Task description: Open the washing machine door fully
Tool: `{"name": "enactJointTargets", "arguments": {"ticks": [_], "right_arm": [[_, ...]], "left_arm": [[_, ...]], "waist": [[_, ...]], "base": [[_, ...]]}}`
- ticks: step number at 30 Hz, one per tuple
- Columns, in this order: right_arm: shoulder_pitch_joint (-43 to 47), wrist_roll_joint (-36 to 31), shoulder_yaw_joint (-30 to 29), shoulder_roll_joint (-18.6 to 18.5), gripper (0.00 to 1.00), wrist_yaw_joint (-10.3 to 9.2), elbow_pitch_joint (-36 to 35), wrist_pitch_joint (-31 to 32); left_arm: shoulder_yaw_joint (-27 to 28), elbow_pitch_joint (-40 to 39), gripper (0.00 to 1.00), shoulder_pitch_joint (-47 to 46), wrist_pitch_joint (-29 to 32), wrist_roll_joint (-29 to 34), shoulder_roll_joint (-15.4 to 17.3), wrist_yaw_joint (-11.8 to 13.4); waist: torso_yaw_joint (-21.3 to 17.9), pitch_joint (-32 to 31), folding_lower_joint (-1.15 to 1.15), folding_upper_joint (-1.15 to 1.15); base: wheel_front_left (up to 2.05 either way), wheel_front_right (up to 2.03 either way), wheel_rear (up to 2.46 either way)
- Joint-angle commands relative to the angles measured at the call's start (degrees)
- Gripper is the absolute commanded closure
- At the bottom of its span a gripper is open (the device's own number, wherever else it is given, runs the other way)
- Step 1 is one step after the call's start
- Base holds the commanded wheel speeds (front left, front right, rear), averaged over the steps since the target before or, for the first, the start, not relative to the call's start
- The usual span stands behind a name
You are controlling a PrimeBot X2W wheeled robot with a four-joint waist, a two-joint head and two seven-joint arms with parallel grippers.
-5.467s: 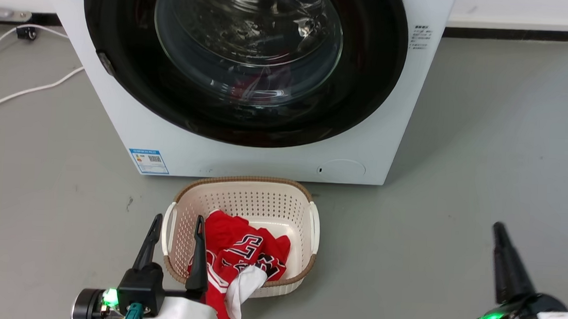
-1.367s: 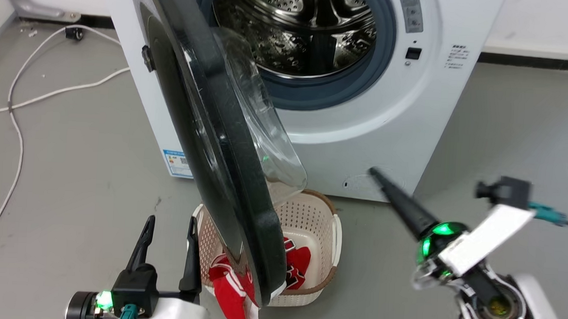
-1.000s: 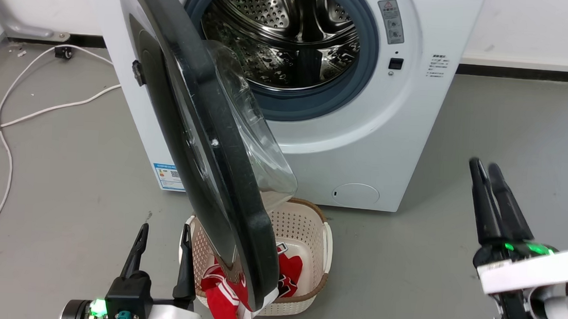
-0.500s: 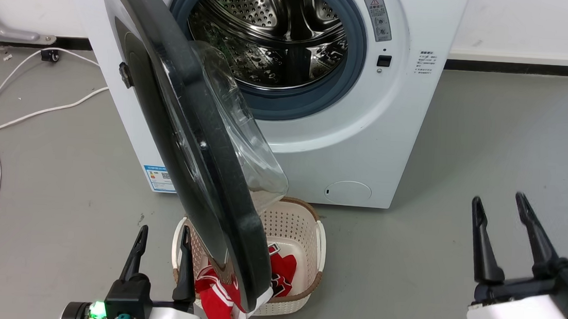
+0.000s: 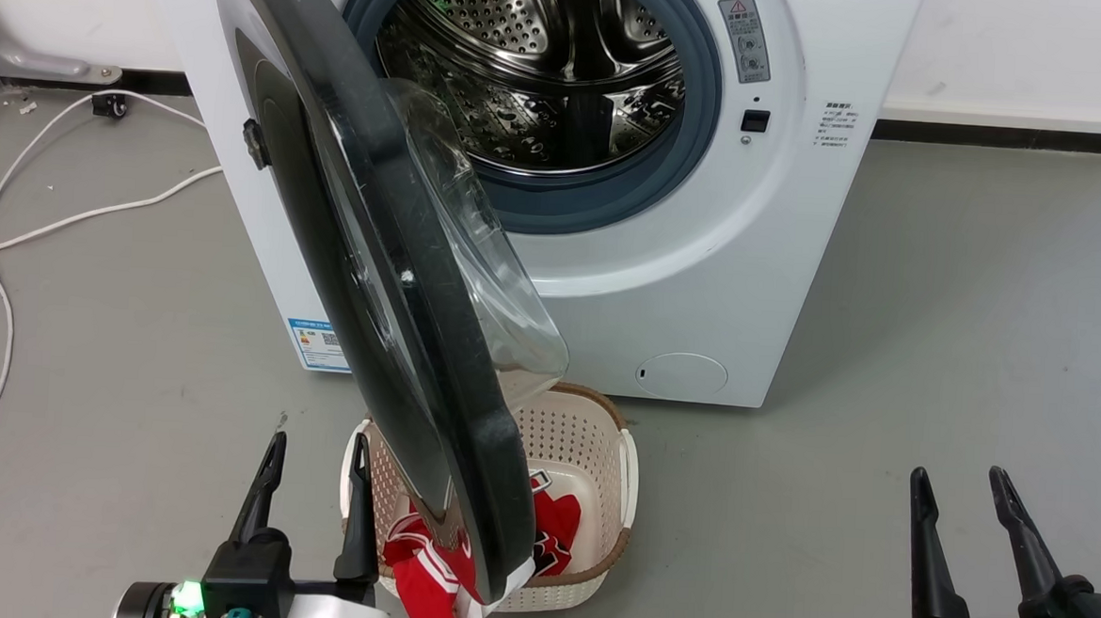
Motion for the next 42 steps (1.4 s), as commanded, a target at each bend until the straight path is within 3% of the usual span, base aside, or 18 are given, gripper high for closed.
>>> {"name": "enactJointTargets", "arguments": {"ticks": [1,6,7,8,13,23,24,30,42], "right_arm": [[0.3,0.2,0.1,0.2,0.0,-0.04,-0.2,-0.1],[0.0,0.3,0.6,0.2,0.0,-0.04,-0.1,-0.1],[0.0,0.3,0.7,0.2,0.0,-0.04,-0.1,-0.1],[-0.1,0.4,0.8,0.2,0.0,-0.04,-0.1,-0.1],[-0.4,0.0,1.3,0.2,0.0,-0.04,-0.3,-0.1],[-1.3,0.2,2.3,0.2,0.0,-0.04,-0.4,-0.1],[-1.4,0.4,2.5,0.2,0.0,-0.04,-0.4,-0.1],[-1.6,0.6,2.7,0.2,0.0,-0.04,-0.3,-0.1],[-2.2,0.6,3.4,0.2,0.0,-0.04,-0.3,-0.1]], "left_arm": [[0.2,-0.2,0.0,0.6,-0.2,0.3,0.1,0.1],[0.2,-0.2,0.02,0.7,-0.2,-0.3,0.1,-0.1],[0.3,-0.4,0.59,0.4,-0.2,0.2,0.1,0.2],[0.5,-0.6,1.0,0.1,-0.2,0.3,0.1,0.4],[2.6,-4.7,1.0,-1.9,-0.2,-2.3,0.1,1.0],[1.7,-18.8,1.0,-8.3,-0.2,0.5,0.0,-1.1],[-0.8,-22.4,1.0,-10.1,-0.2,-0.1,0.0,-1.5],[-8.5,-25.8,1.0,-14.2,-0.2,-0.4,0.1,-3.3],[-27.3,-24.2,1.0,-18.2,-0.2,1.0,0.1,-5.0]], "waist": [[0.0,0.0,0.0,0.0],[0.0,-0.1,0.0,0.0],[0.1,-0.1,0.0,0.0],[0.1,0.0,0.0,0.0],[0.3,0.1,0.0,0.0],[0.1,0.3,0.0,0.0],[-0.1,0.4,0.0,0.0],[-0.2,0.6,0.0,0.0],[-0.7,0.9,0.0,0.0]], "base": [[0.0,0.0,0.0],[0.0,0.0,0.0],[0.0,0.0,0.0],[0.0,0.0,0.0],[0.0,0.0,0.0],[0.0,0.0,0.0],[0.0,0.0,0.0],[0.0,0.0,0.0],[0.0,0.0,0.0]]}}
